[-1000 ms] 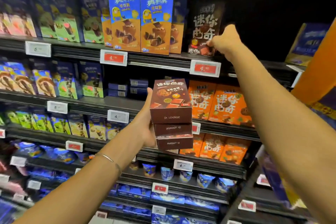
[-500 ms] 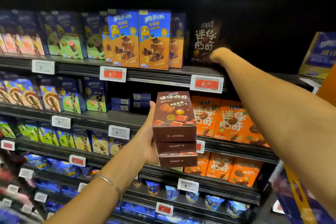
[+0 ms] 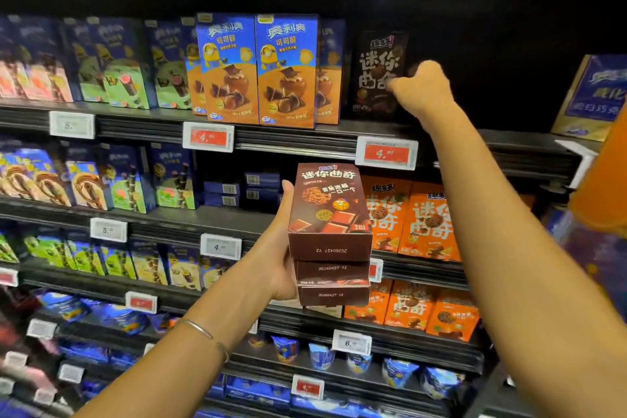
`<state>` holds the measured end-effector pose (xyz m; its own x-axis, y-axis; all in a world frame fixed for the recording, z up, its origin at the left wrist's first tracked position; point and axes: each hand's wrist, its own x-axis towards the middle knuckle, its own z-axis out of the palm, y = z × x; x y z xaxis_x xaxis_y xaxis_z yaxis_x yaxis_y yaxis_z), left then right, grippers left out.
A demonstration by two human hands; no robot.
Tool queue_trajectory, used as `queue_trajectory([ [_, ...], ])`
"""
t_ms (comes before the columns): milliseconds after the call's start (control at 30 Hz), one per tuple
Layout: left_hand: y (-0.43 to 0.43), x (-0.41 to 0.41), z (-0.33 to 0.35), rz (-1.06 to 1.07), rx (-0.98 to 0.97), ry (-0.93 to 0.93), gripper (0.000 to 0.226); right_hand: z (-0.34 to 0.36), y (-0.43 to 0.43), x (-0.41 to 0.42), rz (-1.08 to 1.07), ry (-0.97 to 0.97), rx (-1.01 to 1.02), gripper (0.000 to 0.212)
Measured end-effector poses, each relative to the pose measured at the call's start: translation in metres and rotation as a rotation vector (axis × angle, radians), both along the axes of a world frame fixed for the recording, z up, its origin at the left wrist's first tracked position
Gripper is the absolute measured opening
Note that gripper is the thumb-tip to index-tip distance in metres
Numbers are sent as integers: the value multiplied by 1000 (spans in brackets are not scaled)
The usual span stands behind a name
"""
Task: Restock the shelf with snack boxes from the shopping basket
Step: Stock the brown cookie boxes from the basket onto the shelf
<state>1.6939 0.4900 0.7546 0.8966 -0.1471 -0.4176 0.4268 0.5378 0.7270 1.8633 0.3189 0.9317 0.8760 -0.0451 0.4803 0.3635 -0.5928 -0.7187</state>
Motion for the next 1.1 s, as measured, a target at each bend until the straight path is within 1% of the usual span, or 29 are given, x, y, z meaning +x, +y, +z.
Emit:
queue_trajectory([
  [67,0,0,0,29,36,-12,108,-22,1,-51,98,-176,203,29],
  [100,0,-2,1,23,24,-17,112,-38,2,-74,168,-215,270,21],
  [133,0,-2,-1,23,18,-23,114,-53,4,-95,231,-215,319,17],
  [200,0,-2,-3,21,8,-42,113,-81,8,-126,305,-144,356,16],
  [233,0,-2,-4,24,-11,-45,111,-92,8,-133,308,-100,348,17],
  [267,1,-3,-6,35,-25,-49,110,-101,8,-137,293,-44,317,19],
  [333,1,-3,-9,46,-65,-84,112,-112,5,-137,275,126,225,32],
  [400,-1,-3,-8,48,-104,-124,115,-117,2,-136,320,304,130,45],
  [433,-1,-2,-8,62,-102,-140,112,-118,2,-137,357,367,100,47],
  [500,-2,0,-8,109,-45,-159,102,-118,0,-139,410,411,102,43],
  [600,-3,1,-7,85,-10,-204,96,-112,-5,-142,399,389,83,36],
  [767,-5,1,-13,121,30,-320,77,-104,-14,-150,428,374,120,27],
  [867,-5,-2,-15,126,-17,-366,72,-96,-20,-155,440,373,78,24],
  [933,-5,-5,-14,132,-68,-393,67,-87,-25,-158,455,345,86,21],
  [1000,-5,-7,-11,147,-70,-413,59,-75,-32,-159,478,279,141,16],
  [1100,-6,-9,-4,160,-36,-413,42,-51,-44,-154,468,155,316,14],
])
